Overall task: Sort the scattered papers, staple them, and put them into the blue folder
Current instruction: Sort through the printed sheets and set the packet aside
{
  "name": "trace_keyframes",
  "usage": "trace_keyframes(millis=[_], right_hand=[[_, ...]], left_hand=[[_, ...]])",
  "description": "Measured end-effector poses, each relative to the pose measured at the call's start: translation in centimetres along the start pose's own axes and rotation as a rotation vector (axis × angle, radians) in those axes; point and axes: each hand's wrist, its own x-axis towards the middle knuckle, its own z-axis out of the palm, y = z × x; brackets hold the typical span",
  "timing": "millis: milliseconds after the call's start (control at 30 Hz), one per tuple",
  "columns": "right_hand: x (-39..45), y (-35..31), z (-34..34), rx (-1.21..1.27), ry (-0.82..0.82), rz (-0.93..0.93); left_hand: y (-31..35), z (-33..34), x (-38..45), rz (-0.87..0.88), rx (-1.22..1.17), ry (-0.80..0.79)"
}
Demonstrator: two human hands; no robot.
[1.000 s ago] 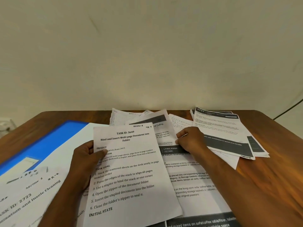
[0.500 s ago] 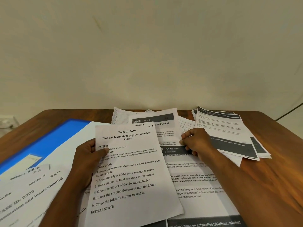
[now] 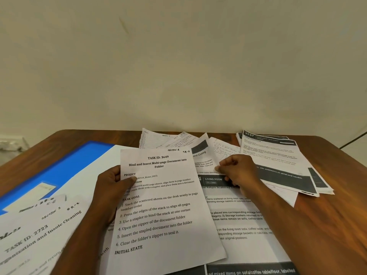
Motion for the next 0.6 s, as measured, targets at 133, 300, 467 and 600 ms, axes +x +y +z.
trace_keyframes(millis=[133, 300, 467, 600], right_hand=[[0.3, 0.1, 0.4, 0.005, 0.107, -0.082], [1.4, -1.3, -0.3, 0.056, 0.145, -0.099], [1.8, -3.3, -2.0, 0.092, 0.161, -0.137], [1.8, -5.4, -4.0, 0.167, 0.205, -0.207]], left_hand=[[0.0, 0.1, 0.0, 0.004, -0.003, -0.002], [0.0, 0.1, 0.1, 0.002, -0.037, 0.002], [0.1, 0.2, 0.1, -0.026, -0.097, 0.031], [0.6, 0.6, -0.1, -0.019, -0.136, 0.073]])
